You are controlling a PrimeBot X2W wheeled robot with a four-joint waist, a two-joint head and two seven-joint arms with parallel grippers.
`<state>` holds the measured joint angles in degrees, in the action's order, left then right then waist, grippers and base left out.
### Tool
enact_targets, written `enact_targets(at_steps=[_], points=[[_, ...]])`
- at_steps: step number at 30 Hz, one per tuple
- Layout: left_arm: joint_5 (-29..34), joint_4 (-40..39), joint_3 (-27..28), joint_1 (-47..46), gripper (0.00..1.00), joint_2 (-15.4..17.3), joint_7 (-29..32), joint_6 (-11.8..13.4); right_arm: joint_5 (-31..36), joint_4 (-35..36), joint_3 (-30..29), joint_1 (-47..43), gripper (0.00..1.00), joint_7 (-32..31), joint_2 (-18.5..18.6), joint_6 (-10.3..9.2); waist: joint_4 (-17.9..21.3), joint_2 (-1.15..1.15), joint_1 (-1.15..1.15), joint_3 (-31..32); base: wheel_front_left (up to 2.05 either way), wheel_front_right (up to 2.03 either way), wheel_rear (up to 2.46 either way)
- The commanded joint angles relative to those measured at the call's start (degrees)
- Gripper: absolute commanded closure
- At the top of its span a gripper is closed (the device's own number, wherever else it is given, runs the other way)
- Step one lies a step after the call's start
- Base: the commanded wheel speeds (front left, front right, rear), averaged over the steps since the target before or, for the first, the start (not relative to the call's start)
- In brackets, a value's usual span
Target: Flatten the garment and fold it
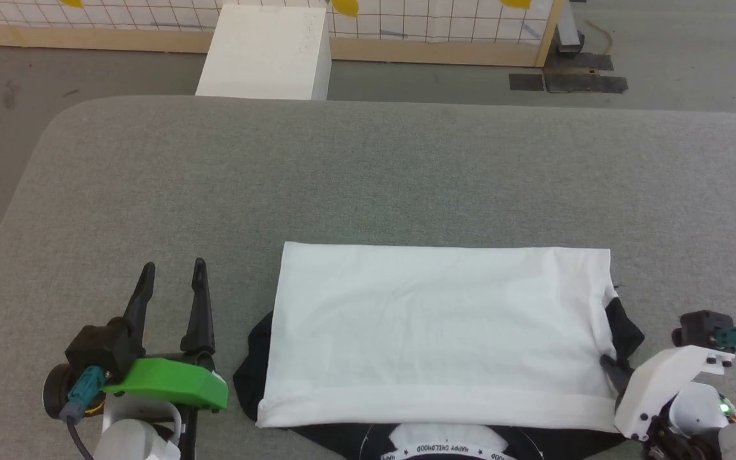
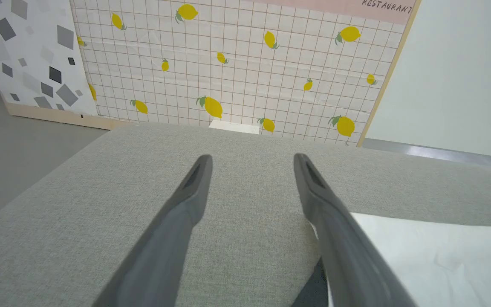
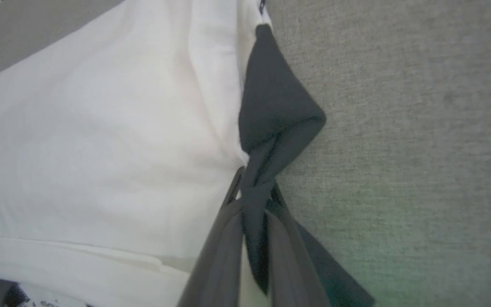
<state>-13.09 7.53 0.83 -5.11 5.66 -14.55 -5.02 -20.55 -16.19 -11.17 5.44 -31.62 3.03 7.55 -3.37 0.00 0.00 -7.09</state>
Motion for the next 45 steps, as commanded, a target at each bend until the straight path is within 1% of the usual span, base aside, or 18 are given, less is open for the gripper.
enact_targets(at_steps=[1, 4, 10, 13, 15, 19, 21, 25, 26, 27, 30, 33, 35, 41, 45], points=[[0.46, -0.05, 0.30, -0.97, 0.00, -0.35, -0.44, -0.25, 1.68, 0.65, -1.39, -1.29, 1.00, 0.92, -0.15, -0.06, 0.05, 0.00, 0.00, -0.09, 0.00, 0.00, 0.00], [0.79, -0.26, 0.58, -1.08, 0.00, -0.62, -0.44, -0.44, 4.10, 3.10, -5.53, -2.19, 1.00, 2.04, -0.15, -0.06, 0.12, 0.00, 0.00, -0.23, 0.00, 0.00, 0.00], [1.24, -0.48, 0.94, -1.16, 0.00, -1.06, -0.44, -0.83, 11.31, 7.97, -14.47, -4.48, 1.00, 2.40, -0.15, -0.06, 0.48, 0.00, 0.00, -0.47, 0.00, 0.00, 0.00], [1.51, -0.50, 1.05, -1.12, 0.00, -1.24, -0.44, -0.99, 12.54, 10.10, -16.10, -5.06, 1.00, 2.42, -0.15, -0.06, 0.69, 0.00, 0.00, -0.59, 0.00, 0.00, 0.00], [1.70, -0.56, 1.08, -1.15, 0.00, -1.34, -0.44, -1.09, 12.55, 12.39, -15.41, -5.50, 1.00, 2.28, -0.15, -0.06, 0.78, 0.00, 0.00, -0.58, 0.00, 0.00, 0.00], [2.02, -0.86, 1.31, -1.13, 0.00, -1.50, -0.45, -1.25, 10.00, 19.76, -10.74, -6.61, 1.00, 0.43, -0.15, -0.06, 0.89, 0.00, 0.00, -0.58, 0.00, 0.00, 0.00], [2.20, -0.84, 1.30, -1.08, 0.00, -1.56, -0.45, -1.34, 8.20, 24.63, -6.70, -7.53, 1.00, -1.51, -0.15, -0.06, 0.76, 0.00, 0.00, -0.46, 0.00, 0.00, 0.00], [2.49, -0.93, 1.28, -1.11, 0.00, -1.69, -0.45, -1.47, 7.40, 34.46, 3.57, -8.51, 1.00, -5.44, -0.15, -0.06, 0.36, 0.00, 0.00, -0.43, 0.00, 0.00, 0.00], [2.54, -0.94, 1.24, -1.18, 0.00, -1.74, -0.45, -1.50, 7.94, 36.15, 6.89, -8.29, 1.00, -6.31, -0.15, -0.06, 0.19, 0.00, 0.00, -0.48, 0.00, 0.00, 0.00], [2.55, -0.93, 1.16, -1.32, 0.00, -1.85, -0.45, -1.54, 8.56, 37.58, 12.58, -7.19, 1.00, -7.41, -0.15, -0.06, -0.16, 0.00, 0.00, -0.64, 0.00, 0.00, 0.00], [2.43, -1.08, 1.11, -1.38, 0.00, -2.03, -0.45, -1.59, 10.28, 36.30, 20.29, -4.20, 1.00, -8.39, -0.15, -0.06, -0.52, 0.00, 0.00, -1.04, 0.00, 0.00, 0.00], [2.31, -1.32, 0.91, -1.45, 0.00, -2.21, -0.45, -1.64, 10.57, 31.33, 26.21, -0.01, 1.00, -7.06, -0.15, -0.06, -1.06, 0.00, 0.00, -1.76, 0.00, 0.00, 0.00], [2.25, -1.30, 0.66, -1.67, 0.00, -2.30, -0.45, -1.68, 9.50, 27.38, 29.02, 2.58, 1.00, -5.88, -0.15, -0.06, -1.66, 0.00, 0.00, -2.26, 0.00, 0.00, 0.00], [2.18, -1.01, -0.14, -2.82, 0.00, -2.50, -0.45, -1.81, 7.27, 15.31, 35.12, 9.66, 1.00, -3.75, -0.15, -0.06, -3.58, 0.00, 0.00, -3.64, 0.00, 0.00, 0.00], [2.23, -0.84, -0.19, -3.22, 0.00, -2.58, -0.45, -1.85, 4.42, 8.44, 37.59, 12.97, 1.00, -3.28, -0.15, -0.06, -4.08, 0.00, 0.00, -4.39, 0.00, 0.00, 0.00]])
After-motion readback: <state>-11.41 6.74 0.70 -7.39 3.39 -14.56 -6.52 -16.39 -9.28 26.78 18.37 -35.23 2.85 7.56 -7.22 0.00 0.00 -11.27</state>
